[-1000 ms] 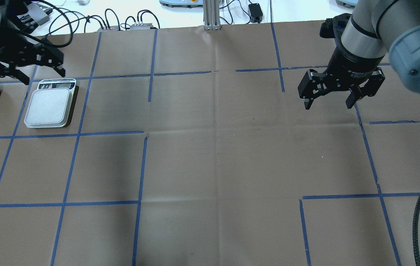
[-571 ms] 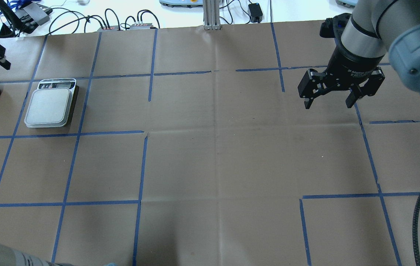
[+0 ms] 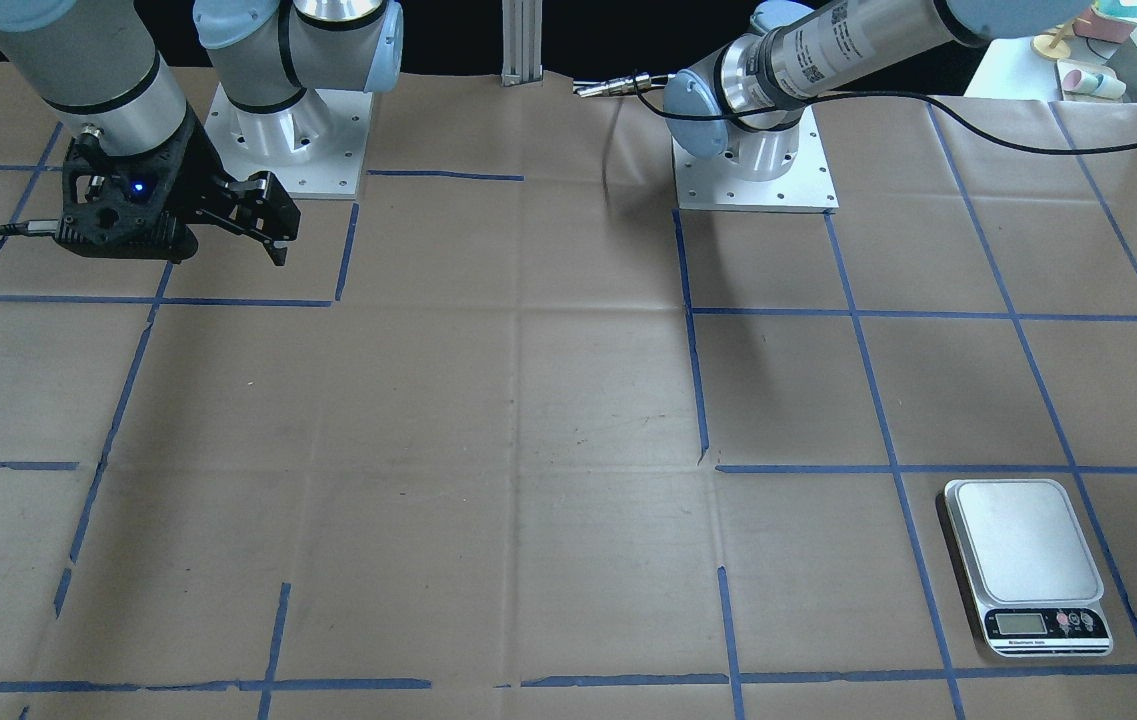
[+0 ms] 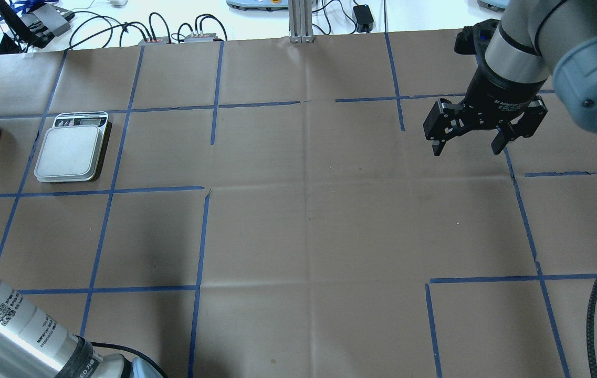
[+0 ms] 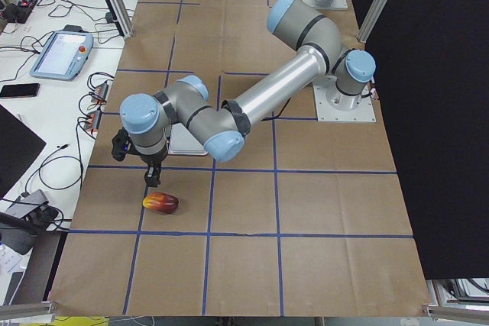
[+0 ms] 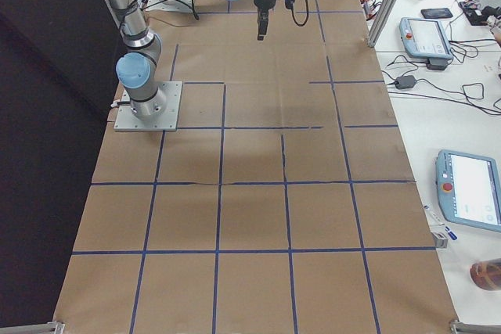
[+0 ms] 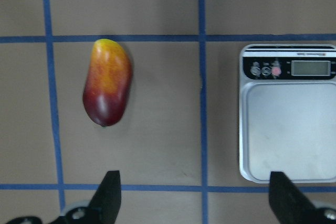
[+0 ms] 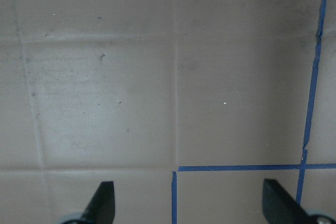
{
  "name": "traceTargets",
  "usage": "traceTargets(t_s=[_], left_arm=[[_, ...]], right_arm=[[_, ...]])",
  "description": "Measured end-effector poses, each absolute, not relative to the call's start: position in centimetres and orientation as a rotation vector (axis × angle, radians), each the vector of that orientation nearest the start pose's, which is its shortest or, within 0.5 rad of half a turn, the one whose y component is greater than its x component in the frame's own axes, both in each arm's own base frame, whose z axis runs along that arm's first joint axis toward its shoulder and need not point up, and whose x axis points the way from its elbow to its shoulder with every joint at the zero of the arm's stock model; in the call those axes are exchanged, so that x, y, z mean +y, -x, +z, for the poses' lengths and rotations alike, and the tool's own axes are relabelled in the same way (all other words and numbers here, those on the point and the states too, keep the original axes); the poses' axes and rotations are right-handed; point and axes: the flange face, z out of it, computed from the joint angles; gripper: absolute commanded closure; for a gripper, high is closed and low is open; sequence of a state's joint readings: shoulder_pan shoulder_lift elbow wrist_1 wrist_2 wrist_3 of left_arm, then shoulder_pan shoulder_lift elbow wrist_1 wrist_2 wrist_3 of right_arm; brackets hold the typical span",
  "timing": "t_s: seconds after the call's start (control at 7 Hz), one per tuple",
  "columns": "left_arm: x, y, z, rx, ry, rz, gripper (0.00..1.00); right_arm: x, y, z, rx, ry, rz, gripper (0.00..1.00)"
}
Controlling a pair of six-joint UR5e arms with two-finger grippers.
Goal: Weigh mango
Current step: 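Lower the left gripper onto the red-yellow mango and close on it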
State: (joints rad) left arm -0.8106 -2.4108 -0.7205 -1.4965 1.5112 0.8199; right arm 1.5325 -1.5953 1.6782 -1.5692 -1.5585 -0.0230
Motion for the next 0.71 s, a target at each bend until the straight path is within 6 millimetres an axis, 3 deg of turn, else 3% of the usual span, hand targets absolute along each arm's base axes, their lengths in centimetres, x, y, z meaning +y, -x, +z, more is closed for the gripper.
traceTargets(t_s=[0.29,0.71], left_arm=[[-71.0,-49.1,31.5,3.117,-0.141,-0.159,0.00],[-73.2,-48.6,25.9,3.151,-0.179,-0.117,0.00]], right_arm=[[-47.6,-11.6,44.7,3.124,-0.025,0.131,0.00],[-47.6,-11.6,44.7,3.124,-0.025,0.131,0.00]])
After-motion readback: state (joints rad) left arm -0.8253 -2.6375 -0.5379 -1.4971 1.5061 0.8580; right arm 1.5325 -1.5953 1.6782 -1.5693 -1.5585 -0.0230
